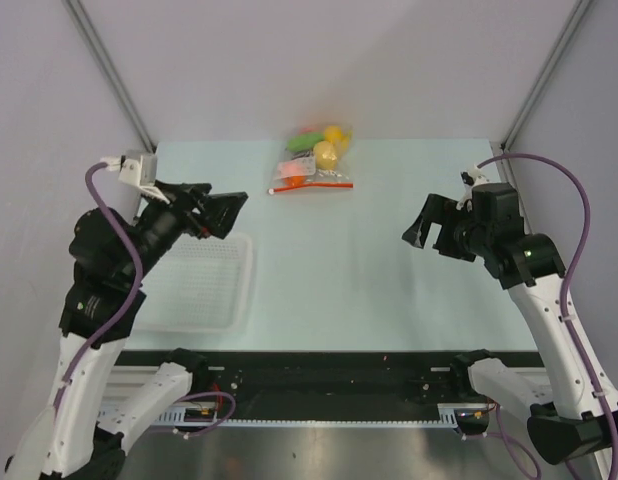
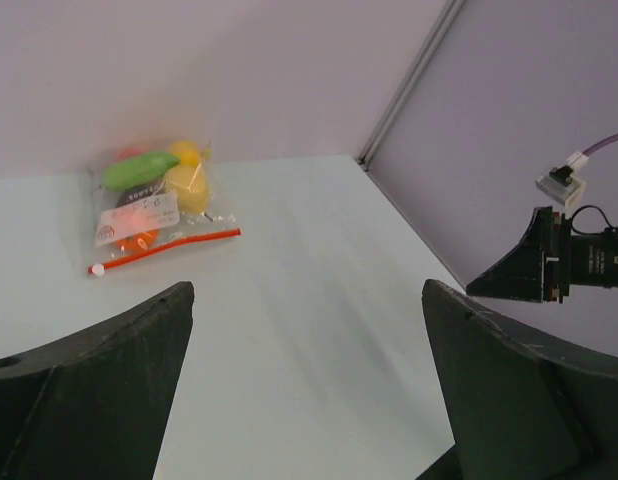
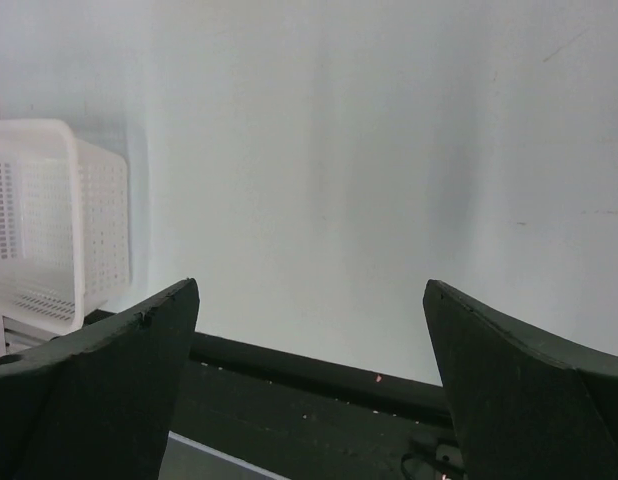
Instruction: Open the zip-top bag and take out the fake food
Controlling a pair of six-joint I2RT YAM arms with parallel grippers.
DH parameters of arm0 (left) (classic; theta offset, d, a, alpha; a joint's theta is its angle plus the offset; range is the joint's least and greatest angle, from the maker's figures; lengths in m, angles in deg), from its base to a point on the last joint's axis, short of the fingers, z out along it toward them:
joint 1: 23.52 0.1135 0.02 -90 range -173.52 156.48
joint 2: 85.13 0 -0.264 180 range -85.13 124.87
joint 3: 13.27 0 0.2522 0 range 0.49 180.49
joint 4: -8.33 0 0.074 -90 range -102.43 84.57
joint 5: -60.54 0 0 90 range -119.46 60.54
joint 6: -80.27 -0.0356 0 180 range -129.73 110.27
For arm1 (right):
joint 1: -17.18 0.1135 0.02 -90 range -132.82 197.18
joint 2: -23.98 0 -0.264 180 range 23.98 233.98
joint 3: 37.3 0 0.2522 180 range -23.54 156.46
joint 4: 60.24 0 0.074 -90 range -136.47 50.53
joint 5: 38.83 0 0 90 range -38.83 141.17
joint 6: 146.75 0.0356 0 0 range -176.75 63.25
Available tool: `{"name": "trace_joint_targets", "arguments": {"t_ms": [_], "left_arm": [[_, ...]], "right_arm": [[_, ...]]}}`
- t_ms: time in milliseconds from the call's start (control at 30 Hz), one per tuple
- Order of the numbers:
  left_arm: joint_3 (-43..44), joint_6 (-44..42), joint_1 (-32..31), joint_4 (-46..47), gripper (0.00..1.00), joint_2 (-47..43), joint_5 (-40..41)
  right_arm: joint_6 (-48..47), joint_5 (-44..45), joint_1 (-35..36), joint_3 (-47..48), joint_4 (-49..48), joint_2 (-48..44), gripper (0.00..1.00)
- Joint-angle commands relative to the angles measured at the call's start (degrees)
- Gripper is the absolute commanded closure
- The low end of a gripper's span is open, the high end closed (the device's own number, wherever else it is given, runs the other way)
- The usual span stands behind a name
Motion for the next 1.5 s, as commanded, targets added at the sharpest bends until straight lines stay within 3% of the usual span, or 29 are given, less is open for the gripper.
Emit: {"name": "trace_joint_targets", "arguments": {"t_ms": [0,167,233,400,500,700,867,1033,1267,1467], "left_arm": [[-2.6,1.9,0.3,-11.4,0.00,1.3,3.3],[1.8,2.1,0.4,-15.5,0.01,8.8,0.7],[3.2,2.6,1.1,-15.6,0.00,15.9,-0.5],[4.6,7.9,5.4,-5.2,0.01,31.0,-13.4],[7.9,7.3,7.1,1.4,0.01,40.6,-14.3],[27.7,1.0,8.9,-0.3,0.02,64.1,-15.3],[45.1,1.0,10.4,-4.5,0.09,80.2,-14.8],[49.0,-6.8,11.5,-5.6,0.09,84.1,-8.9],[48.1,-7.6,16.4,-4.8,0.08,89.4,-19.0],[48.6,-4.4,16.3,-2.1,0.09,93.4,-22.5]], "right_arm": [[-1.5,-0.4,-0.3,1.4,1.9,-1.8,0.01],[-2.0,-1.5,-0.8,1.4,3.3,-1.6,0.00],[-1.9,-2.1,-0.8,1.4,3.4,-1.8,0.00],[-0.3,-0.1,-1.0,1.4,3.7,-1.9,0.00],[-0.8,-0.3,-3.4,1.4,1.4,-1.8,0.00],[-3.9,-8.6,-4.9,2.4,-1.4,3.6,0.00],[-6.9,-8.8,-7.1,7.5,-2.3,10.4,0.00],[-5.3,-15.5,-10.4,9.3,-5.0,15.9,0.00],[-3.9,-17.6,-9.9,9.3,-9.7,19.1,0.00],[-1.4,-19.1,-8.0,9.3,-13.9,20.8,0.00]]}}
